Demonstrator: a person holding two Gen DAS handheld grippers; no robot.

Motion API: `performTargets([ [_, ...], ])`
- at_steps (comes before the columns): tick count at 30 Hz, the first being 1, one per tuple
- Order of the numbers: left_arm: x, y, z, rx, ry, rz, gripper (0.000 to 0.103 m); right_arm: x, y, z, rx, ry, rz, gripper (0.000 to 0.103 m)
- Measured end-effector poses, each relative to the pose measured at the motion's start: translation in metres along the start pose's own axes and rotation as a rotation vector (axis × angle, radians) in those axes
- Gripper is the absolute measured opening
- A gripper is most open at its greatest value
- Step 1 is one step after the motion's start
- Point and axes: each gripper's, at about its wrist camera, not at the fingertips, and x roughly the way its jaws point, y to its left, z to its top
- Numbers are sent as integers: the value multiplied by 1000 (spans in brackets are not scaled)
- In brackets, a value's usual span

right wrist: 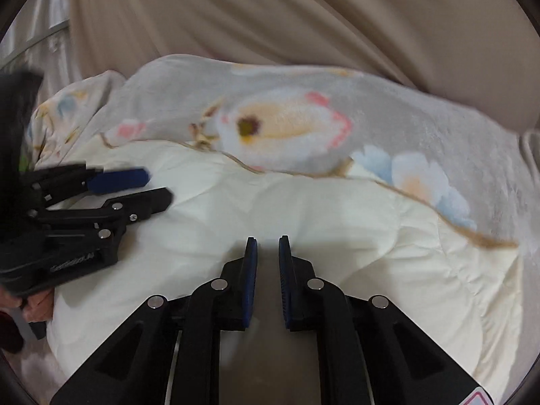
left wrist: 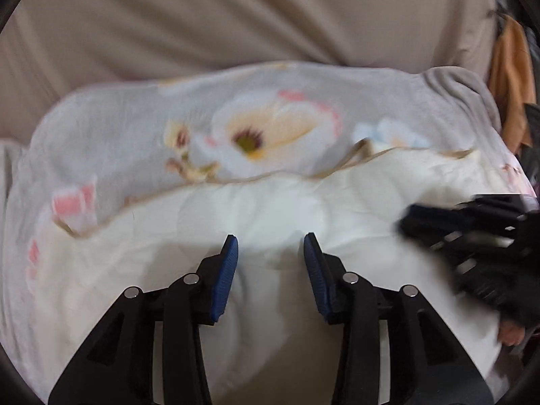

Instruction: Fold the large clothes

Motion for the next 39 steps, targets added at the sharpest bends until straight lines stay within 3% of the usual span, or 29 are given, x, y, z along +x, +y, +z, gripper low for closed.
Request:
performTargets([
  [2, 2, 29, 0, -87, -5, -14, 40, -2, -36, 0, 78, -9, -82, 9],
  [4, -1, 61, -2, -139, -20, 72, 39, -2, -76, -8, 155, -7, -180, 8],
  [6, -2, 87, -9, -170, -19, 109, 37, -6, -120, -21, 268, 0, -190, 1],
  [8, -6, 108, -18, -218, -20, 117, 37, -14, -147, -37, 325, -4, -222, 0],
  [11, -7, 123, -28, -275, -30, 94, 37, -13, -154, -45, 341, 1, -207, 0],
  [15, -4, 110, -21, -219, -5, 183, 37, -11, -120, -30, 203, 29, -386, 0],
  [18, -15, 118, -28, -247, -17, 163, 37, -40, -116, -40, 258, -47, -325, 4],
  [21, -23, 121, -35, -260, -29, 145, 37, -28, -126, -57, 281, -27, -305, 0],
  [25, -43, 117, -37, -277, -46, 170, 36, -44, -119, -51, 287, -26, -334, 1],
  [28, -85, 119, -53, -318, -85, 105, 46, -74, -107, -57, 317, -95, -232, 6],
  [31, -120, 121, -77, -329, -90, 99, 49, -90, -86, -60, 302, -119, -174, 7],
  [36, -145, 126, -124, -425, -41, 78, 66, -85, -32, -36, 217, -98, 1, 9],
  [39, -146, 135, -153, -521, -11, 76, 79, -68, 8, -16, 144, -92, 54, 9],
])
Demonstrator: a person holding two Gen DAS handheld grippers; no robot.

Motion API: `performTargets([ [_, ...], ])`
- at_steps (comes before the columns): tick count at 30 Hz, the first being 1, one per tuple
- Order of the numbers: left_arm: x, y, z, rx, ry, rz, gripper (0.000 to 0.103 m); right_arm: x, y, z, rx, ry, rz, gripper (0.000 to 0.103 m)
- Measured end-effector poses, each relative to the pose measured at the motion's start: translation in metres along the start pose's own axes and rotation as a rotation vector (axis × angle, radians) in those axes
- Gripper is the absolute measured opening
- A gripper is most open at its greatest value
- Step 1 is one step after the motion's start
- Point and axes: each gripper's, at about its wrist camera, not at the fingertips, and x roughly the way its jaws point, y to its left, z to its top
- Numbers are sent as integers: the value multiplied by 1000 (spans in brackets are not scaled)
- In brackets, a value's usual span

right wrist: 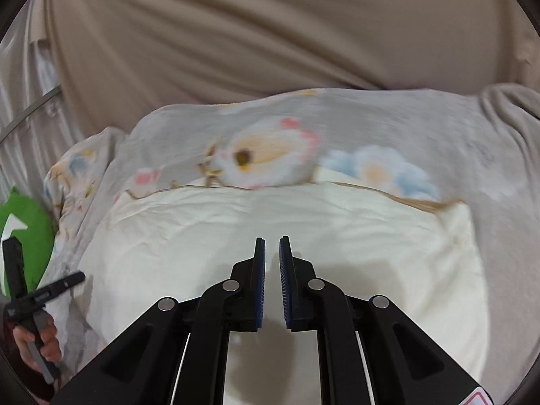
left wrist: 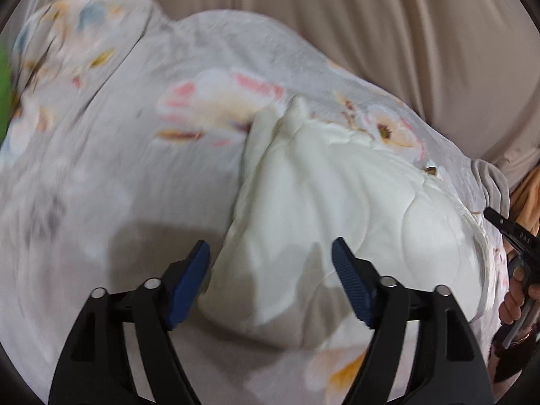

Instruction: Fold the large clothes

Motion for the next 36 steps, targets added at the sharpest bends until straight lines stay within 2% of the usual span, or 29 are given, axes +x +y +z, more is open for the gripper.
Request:
performTargets([
  [1, 2, 7, -5, -28, 5, 10, 84, 11, 12, 4, -14, 14, 20, 9],
  [2, 5, 12, -10, -48, 11, 12, 85, 22, 19, 6, -22, 33, 41, 9],
  [4, 12, 22, -16, -106, 33, -25, 88, 46, 33, 6, -33, 69, 49, 9],
  [7, 12, 16, -15, -93, 21, -45, 92, 90, 41, -7, -47, 158, 29, 9],
  [11, 25, 1, -10, -69, 64, -119, 96, 107, 54, -24, -121, 141, -40, 7],
  [13, 33, -6, -4, -69, 70, -116, 96, 107, 56, -26, -137, 138, -50, 7],
  [15, 35, -14, 1, -71, 71, -138, 82, 108, 54, -26, -133, 140, -44, 7],
  [17, 29, -22, 6, -50, 60, -150, 54, 108, 53, -26, -130, 139, -41, 7],
  [19, 14, -36, 9, -5, 20, -143, 36, 107, 53, -26, -134, 135, -42, 7],
  [20, 5, -43, 11, 6, 2, -155, 33, 107, 52, -26, -135, 134, -41, 7],
  [25, -57, -92, 21, 111, -122, -275, 30, 96, 42, -23, -86, 122, 16, 7],
  [28, -84, -130, 18, 210, -172, -316, 29, 56, 26, -29, -14, 92, 106, 8],
  [31, -95, -159, 14, 273, -193, -340, 29, 18, 15, -45, -19, 79, 121, 8],
  [34, -99, -185, 11, 320, -195, -372, 29, -5, -3, -72, 56, 127, 221, 11],
  [36, -101, -202, 7, 346, -196, -393, 29, -5, -6, -89, 93, 174, 275, 11],
])
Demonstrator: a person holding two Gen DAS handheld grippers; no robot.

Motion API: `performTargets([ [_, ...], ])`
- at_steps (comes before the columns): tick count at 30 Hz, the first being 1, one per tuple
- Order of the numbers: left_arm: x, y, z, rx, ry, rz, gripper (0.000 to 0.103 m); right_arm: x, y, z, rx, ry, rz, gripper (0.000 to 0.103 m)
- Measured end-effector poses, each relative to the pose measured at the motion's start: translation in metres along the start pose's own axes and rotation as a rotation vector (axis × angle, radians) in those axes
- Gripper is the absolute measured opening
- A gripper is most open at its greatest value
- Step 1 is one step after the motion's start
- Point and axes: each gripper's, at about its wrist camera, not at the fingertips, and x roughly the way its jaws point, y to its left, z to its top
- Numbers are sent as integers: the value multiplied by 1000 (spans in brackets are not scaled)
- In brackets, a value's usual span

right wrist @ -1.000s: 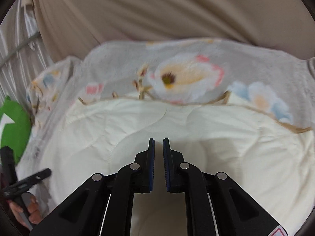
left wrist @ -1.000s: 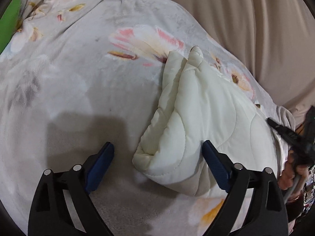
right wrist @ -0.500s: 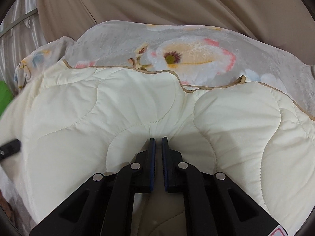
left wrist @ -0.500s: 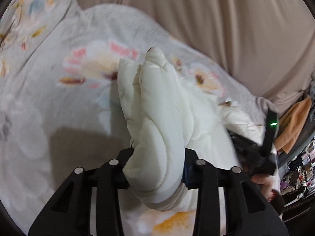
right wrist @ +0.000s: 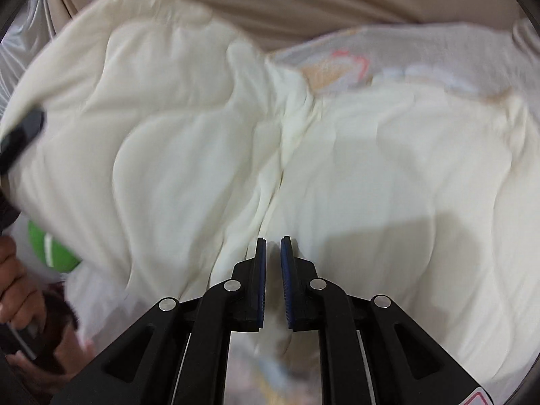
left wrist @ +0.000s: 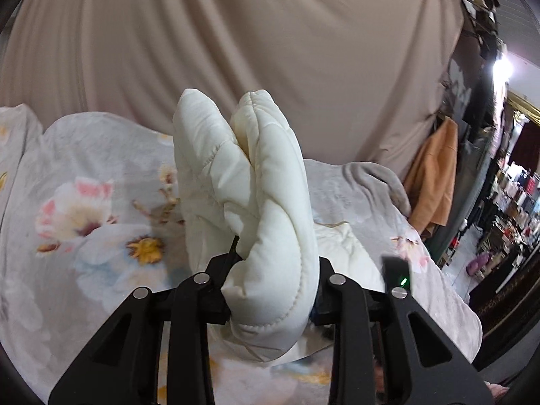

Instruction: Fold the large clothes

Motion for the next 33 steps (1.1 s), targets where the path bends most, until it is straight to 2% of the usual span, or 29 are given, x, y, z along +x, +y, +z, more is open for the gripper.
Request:
performTargets([
  [2, 7, -15, 1, 26, 9, -28, 29, 10, -4, -13, 19, 27, 18, 11],
  [3, 12, -25, 2, 43, 17, -44, 29, 14, -5, -17, 15, 25, 15, 8],
  [7, 39, -58, 2, 98, 55, -85, 28, 22, -12, -20, 46, 18, 55, 6],
  [10, 70, -83, -2, 135, 98, -117, 28, 13, -18, -23, 91, 36, 80, 3],
  [13, 101, -108, -12, 176, 143, -127, 28, -18, -26, -38, 121, 19, 95, 3],
  [17, 146, -130, -31, 199, 221, -139, 27, -67, -47, -63, 138, -51, 1, 12],
  [21, 180, -147, -58, 235, 278, -119, 28, -116, -69, -82, 166, -131, -104, 13],
  [24, 201, -154, -81, 269, 314, -92, 28, -149, -86, -85, 199, -204, -152, 13],
  [28, 211, -161, -103, 323, 304, -57, 28, -185, -104, -75, 235, -306, -187, 15],
  [31, 214, -162, -107, 324, 290, -45, 29, -195, -106, -57, 222, -355, -200, 24],
  [33, 209, -164, -106, 336, 269, -47, 33, -195, -100, -45, 203, -378, -201, 48],
])
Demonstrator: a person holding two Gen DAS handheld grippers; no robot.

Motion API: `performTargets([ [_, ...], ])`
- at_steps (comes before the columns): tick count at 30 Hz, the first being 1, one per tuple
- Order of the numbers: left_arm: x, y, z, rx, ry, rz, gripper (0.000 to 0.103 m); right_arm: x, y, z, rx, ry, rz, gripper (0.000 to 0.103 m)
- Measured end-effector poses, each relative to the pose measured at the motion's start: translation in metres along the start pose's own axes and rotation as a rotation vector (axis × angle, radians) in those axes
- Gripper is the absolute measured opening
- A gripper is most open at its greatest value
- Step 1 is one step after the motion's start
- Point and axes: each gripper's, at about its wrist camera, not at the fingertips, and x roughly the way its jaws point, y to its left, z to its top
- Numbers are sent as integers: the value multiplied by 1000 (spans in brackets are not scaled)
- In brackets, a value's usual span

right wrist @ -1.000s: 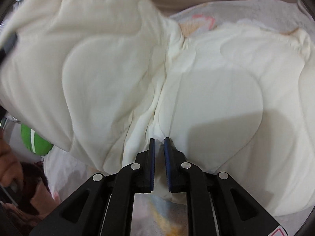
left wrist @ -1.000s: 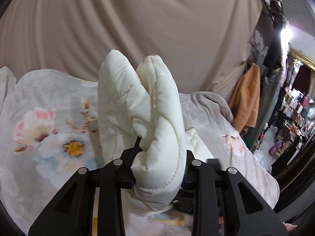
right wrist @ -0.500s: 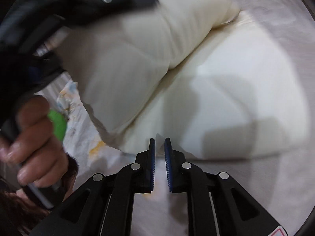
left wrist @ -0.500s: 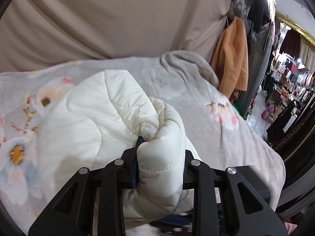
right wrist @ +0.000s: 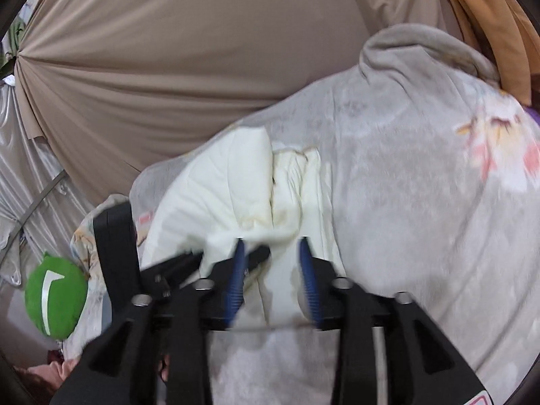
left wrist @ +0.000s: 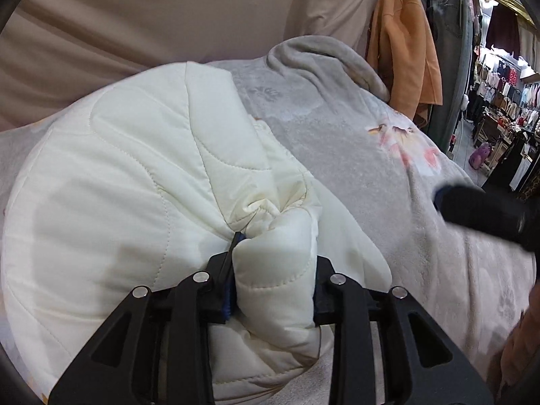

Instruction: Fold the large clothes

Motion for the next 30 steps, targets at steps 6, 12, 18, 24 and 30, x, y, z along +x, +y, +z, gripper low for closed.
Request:
performTargets([
  [6, -87, 18, 2, -39, -119, -69, 80, 12, 15, 32, 11, 29, 36, 59],
  [12, -139, 66, -43, -84, -92, 57, 91, 18, 39, 20, -11, 45, 97, 75],
  [18, -113, 110, -91, -160, 65, 205, 91, 39, 66, 5, 9, 142, 175, 76],
  [24, -96, 117, -90, -178, 53, 219, 91, 60, 93, 15, -76, 105, 15, 34],
  [30, -89, 118, -84, -203, 53, 206, 89, 12, 57, 4, -4, -68, 56, 15],
])
